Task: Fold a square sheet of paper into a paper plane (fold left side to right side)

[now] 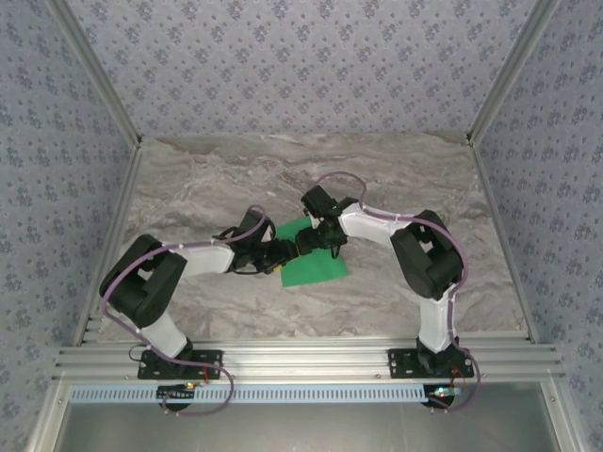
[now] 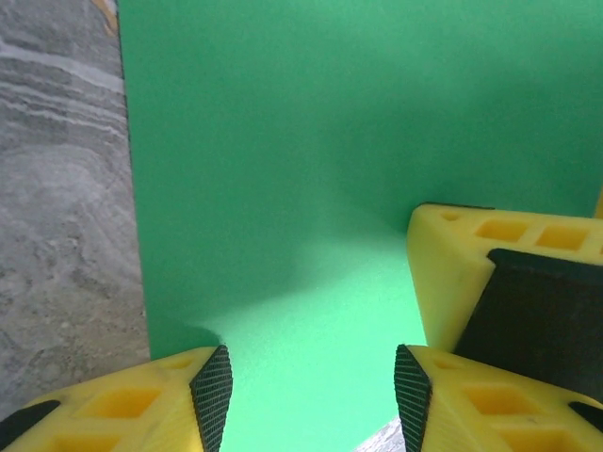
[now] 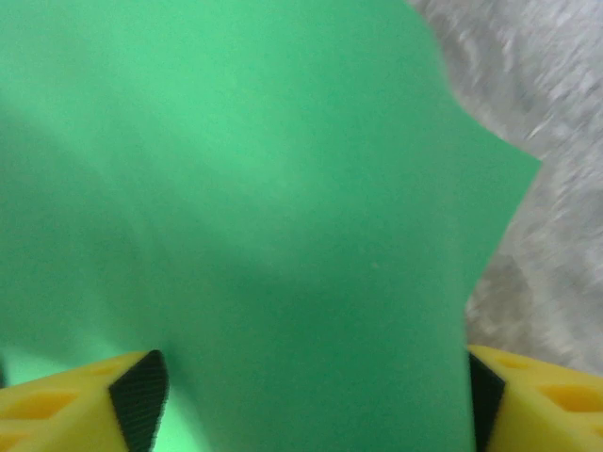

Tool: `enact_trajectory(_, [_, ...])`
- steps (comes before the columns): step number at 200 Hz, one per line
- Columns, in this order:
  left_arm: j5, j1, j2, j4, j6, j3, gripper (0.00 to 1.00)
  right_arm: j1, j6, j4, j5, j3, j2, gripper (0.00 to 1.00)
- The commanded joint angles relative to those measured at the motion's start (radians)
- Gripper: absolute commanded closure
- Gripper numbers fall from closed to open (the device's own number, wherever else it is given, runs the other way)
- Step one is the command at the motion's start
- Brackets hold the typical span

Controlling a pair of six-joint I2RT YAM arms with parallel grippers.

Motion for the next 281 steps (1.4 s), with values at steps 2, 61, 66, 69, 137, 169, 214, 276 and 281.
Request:
enact_trajectory(2, [-0.029,0.002,-0.047,-0.027,0.016,-0.021,0.47,0.021,-0.002,-0.055,-0.102,-0.022,-0.027,0.32])
enact_trajectory(61, [0.054,0.151,-0.292,-0.057,0.065,-0.061,0.37,-0.034,-0.007,0.111,-0.358,-0.137,-0.162,0.61])
enact_trajectory(66, [0.07,0.171,-0.318,-0.061,0.072,-0.067,0.36,-0.041,-0.002,0.134,-0.39,-0.151,-0.178,0.62])
enact_trajectory(69, [0.079,0.182,-0.333,-0.064,0.076,-0.071,0.35,-0.046,0.0,0.144,-0.406,-0.159,-0.189,0.63])
enact_trajectory(137, [0.269,0.339,-0.701,0.049,0.103,-0.128,0.08,-0.147,0.056,0.35,-0.787,-0.271,-0.498,0.68])
enact_trajectory(169, [0.377,0.33,-0.742,0.229,0.039,-0.12,0.02,-0.166,0.1,0.368,-0.918,-0.231,-0.613,0.68])
enact_trajectory(214, [0.396,0.234,-0.74,0.272,0.098,-0.048,0.02,-0.134,0.183,0.44,-1.009,-0.171,-0.681,0.68])
enact_trajectory(276, [0.406,0.171,-0.713,0.376,0.087,-0.036,0.32,-0.12,0.201,0.446,-0.971,-0.16,-0.684,0.65])
enact_trajectory(281, [0.399,0.17,-0.713,0.357,0.095,-0.034,0.43,-0.127,0.195,0.426,-0.957,-0.162,-0.685,0.64])
